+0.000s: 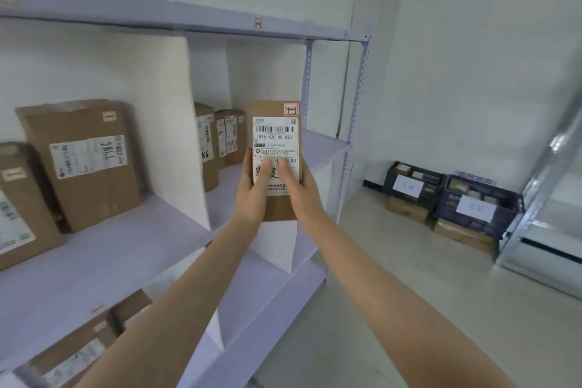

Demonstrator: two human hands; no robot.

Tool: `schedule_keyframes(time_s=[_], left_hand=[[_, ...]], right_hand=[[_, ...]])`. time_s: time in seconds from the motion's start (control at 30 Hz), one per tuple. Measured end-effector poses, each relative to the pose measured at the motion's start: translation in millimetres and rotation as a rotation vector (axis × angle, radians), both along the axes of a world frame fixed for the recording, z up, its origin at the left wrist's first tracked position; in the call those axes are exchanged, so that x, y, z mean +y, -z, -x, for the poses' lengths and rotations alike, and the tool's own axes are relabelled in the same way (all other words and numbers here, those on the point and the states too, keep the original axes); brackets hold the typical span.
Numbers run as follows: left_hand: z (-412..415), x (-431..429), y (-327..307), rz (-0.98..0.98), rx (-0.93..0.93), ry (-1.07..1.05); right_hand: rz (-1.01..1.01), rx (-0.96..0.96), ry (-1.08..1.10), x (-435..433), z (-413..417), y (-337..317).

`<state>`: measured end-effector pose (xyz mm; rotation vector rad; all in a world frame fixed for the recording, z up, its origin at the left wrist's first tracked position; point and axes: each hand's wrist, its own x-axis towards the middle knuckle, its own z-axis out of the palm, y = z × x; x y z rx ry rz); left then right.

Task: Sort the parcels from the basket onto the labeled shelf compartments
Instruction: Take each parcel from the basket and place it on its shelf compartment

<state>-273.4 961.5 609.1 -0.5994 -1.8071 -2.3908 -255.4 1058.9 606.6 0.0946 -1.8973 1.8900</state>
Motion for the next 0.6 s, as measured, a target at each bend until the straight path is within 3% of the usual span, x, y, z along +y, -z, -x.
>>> schedule_keyframes(time_s=[0.33, 0.6], left_hand=[[81.0, 115.4, 10.4, 0.009, 0.037, 0.148], [145.6, 216.9, 7.8, 0.117, 0.085, 0.111]], right_hand=[[0.009, -0.030, 0.174, 110.4, 66.7, 13.9], [0.009, -0.011, 0.107, 218.1, 124.5, 9.9]])
